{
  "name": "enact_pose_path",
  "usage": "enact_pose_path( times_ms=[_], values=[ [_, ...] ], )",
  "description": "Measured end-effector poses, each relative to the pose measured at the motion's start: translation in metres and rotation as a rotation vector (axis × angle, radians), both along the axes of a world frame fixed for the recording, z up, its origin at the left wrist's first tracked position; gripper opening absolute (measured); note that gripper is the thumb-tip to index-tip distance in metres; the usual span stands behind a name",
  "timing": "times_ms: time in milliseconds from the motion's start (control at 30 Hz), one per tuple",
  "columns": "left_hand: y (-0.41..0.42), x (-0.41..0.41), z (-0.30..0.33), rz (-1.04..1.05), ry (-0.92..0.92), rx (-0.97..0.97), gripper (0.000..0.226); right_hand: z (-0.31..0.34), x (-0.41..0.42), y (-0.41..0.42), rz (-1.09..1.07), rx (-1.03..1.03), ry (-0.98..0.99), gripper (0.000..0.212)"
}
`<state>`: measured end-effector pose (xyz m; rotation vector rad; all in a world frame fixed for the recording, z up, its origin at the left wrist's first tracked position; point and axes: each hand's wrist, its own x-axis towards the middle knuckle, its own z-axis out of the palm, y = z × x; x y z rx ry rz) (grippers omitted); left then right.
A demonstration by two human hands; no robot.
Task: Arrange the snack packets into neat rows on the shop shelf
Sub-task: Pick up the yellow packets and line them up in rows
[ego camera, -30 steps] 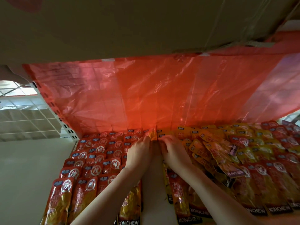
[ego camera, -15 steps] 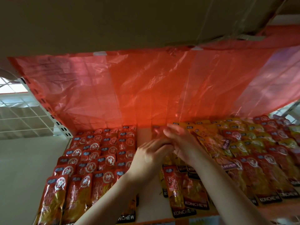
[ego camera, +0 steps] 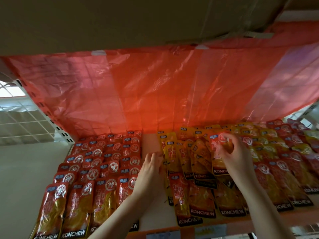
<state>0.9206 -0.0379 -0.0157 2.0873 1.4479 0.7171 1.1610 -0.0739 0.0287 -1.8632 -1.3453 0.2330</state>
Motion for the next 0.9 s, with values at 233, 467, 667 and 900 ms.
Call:
enact_pose_path(
  times_ms=[233,467,667,900],
  values=[
    [-0.012,0.015,0.005,0.028,0.004,-0.102,0.038,-0.009,0.009,-0.003,0.045,-0.097,0.032,0.039],
    [-0.016,0.017,0.006,0.076,-0.046,-0.135,0.037,-0.016,0.015,-0.002,0.011,-0.119,-0.067,0.04],
    [-0.028,0.015,0.011,0.126,-0.001,-0.104,0.034,-0.016,0.014,-0.005,-0.002,-0.078,-0.057,0.036],
    [-0.042,0.019,0.01,0.065,0.055,-0.153,0.034,-0.003,0.015,-0.015,-0.079,0.094,0.255,0.022]
  ],
)
